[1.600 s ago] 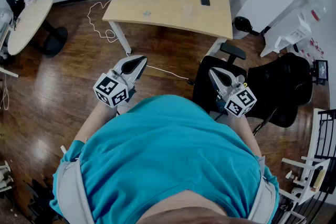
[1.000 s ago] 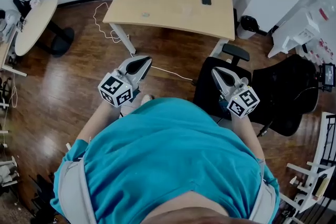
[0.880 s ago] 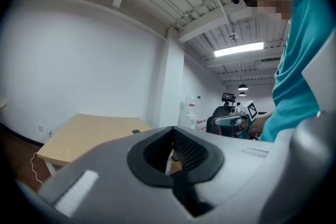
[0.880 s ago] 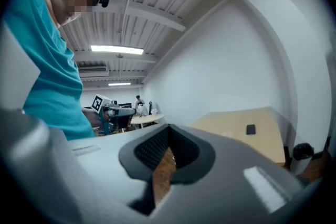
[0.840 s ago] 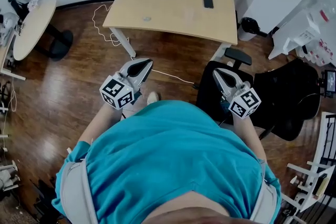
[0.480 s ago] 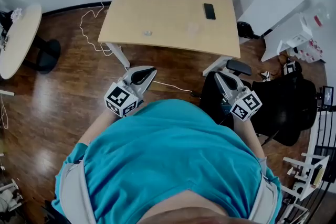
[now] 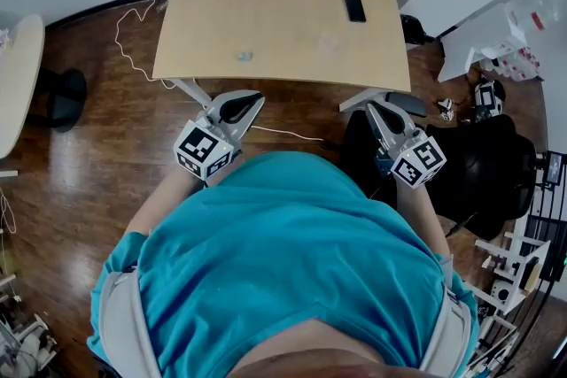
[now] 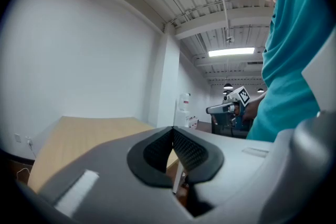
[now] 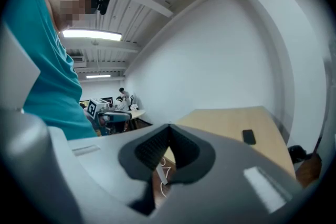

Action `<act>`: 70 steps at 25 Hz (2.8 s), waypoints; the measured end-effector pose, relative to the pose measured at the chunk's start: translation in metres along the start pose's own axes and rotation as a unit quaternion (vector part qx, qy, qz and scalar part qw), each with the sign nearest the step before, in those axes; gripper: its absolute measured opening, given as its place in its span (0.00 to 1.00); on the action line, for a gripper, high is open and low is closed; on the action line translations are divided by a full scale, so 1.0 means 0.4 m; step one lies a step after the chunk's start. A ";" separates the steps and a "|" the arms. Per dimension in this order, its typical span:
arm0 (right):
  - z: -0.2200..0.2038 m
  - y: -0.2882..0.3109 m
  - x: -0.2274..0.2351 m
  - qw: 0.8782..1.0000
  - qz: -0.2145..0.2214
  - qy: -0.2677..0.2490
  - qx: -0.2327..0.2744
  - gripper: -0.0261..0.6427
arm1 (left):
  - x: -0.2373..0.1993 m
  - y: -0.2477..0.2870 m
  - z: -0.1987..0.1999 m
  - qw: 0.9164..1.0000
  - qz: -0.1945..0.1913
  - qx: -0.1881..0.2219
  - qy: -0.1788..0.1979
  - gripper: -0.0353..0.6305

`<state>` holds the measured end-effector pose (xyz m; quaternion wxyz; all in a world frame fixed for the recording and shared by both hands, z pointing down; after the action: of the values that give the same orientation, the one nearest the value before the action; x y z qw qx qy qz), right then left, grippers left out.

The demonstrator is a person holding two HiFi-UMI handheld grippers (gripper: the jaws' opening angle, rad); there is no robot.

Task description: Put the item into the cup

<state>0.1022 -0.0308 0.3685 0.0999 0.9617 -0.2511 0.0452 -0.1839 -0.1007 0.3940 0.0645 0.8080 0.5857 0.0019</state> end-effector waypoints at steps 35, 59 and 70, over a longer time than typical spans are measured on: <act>-0.018 0.328 0.393 0.996 0.063 0.003 -0.057 0.04 | -0.550 0.240 -0.425 0.914 0.095 -0.394 0.020 0.20; -0.061 0.410 0.389 0.993 0.069 0.014 -0.094 0.04 | -0.612 0.267 -0.633 0.842 0.002 -0.540 0.025 0.14; -0.070 0.387 0.396 0.994 0.060 0.018 -0.087 0.04 | -0.613 0.307 -0.528 0.869 0.014 -0.495 0.021 0.09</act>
<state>0.1626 -0.2321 0.4438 0.1851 0.9315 -0.3096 0.0466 -0.1613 -0.3489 0.6341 0.4436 0.6779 0.4983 0.3088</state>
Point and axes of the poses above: the fingertips, and each gripper's own axes: y forward along the fingers, x to its right, z out of its top, the point moved 5 cm from there along -y, backward along the fingers, and after that the axes turned 5 degrees about -z, right-handed, at the moved point
